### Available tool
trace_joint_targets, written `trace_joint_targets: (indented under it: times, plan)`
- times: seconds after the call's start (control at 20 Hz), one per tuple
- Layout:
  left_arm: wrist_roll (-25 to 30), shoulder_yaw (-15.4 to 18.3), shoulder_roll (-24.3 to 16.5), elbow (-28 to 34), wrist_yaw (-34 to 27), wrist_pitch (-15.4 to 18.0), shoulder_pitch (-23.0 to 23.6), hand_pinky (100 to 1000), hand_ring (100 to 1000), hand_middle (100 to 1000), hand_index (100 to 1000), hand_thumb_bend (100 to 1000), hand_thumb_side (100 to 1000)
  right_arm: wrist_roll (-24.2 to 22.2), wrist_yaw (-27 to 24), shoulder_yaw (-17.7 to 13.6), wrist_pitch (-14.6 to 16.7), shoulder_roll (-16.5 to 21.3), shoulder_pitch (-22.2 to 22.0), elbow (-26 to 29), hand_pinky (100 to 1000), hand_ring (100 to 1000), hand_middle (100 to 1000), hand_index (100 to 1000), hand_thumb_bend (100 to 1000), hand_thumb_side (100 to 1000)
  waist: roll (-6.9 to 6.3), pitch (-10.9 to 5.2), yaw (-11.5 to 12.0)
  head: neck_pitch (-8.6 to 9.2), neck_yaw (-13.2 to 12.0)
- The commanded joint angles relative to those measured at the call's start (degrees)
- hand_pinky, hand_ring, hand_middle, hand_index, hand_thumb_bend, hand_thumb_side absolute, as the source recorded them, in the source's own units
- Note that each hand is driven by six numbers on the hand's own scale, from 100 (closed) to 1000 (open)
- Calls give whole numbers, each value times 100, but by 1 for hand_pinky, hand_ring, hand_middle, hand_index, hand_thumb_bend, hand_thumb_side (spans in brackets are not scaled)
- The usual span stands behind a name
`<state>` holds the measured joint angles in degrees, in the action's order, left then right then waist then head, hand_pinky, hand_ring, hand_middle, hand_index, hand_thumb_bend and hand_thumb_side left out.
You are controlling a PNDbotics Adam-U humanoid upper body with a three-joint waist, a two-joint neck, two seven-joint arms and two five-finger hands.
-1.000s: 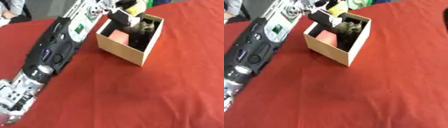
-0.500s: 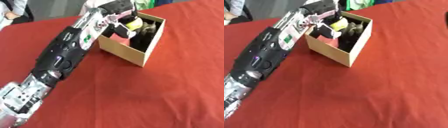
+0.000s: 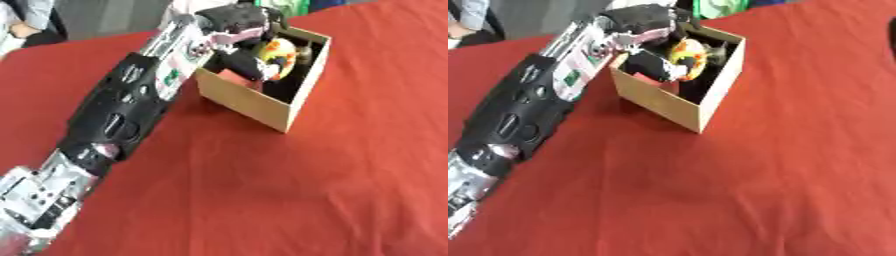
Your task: Pick up objects on the table and place them in the box.
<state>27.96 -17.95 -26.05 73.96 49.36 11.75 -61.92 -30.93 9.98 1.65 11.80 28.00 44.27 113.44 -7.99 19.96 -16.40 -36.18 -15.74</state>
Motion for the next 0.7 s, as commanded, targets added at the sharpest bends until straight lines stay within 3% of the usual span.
trace_joint_targets:
  times: [0.05, 0.15, 0.35, 0.7]
  plan:
    - [-110, 166, -210, 305, -183, -81, -65, 919, 968, 870, 941, 100, 1000, 48, -41, -79, -8, 121, 45, 116, 885, 888, 773, 793, 100, 532, 64, -167, 17, -44, 31]
    - [-273, 253, -238, 542, -577, -211, -34, 894, 959, 860, 945, 100, 1000, 70, -40, -89, -10, 132, 34, 116, 885, 888, 773, 793, 100, 532, 73, -171, 31, -57, 38]
    - [-699, 510, -415, 1435, -1930, -613, 161, 800, 912, 817, 947, 101, 1000, 133, -20, -132, -25, 184, -17, 116, 885, 887, 773, 793, 100, 532, 91, -172, 95, -77, 119]
    - [-1615, 1122, -728, 3644, -4766, -1666, 1202, 713, 865, 769, 932, 109, 790, 324, 13, -233, -60, 337, -155, 116, 885, 887, 772, 792, 100, 533, 135, -177, 242, -21, 460]
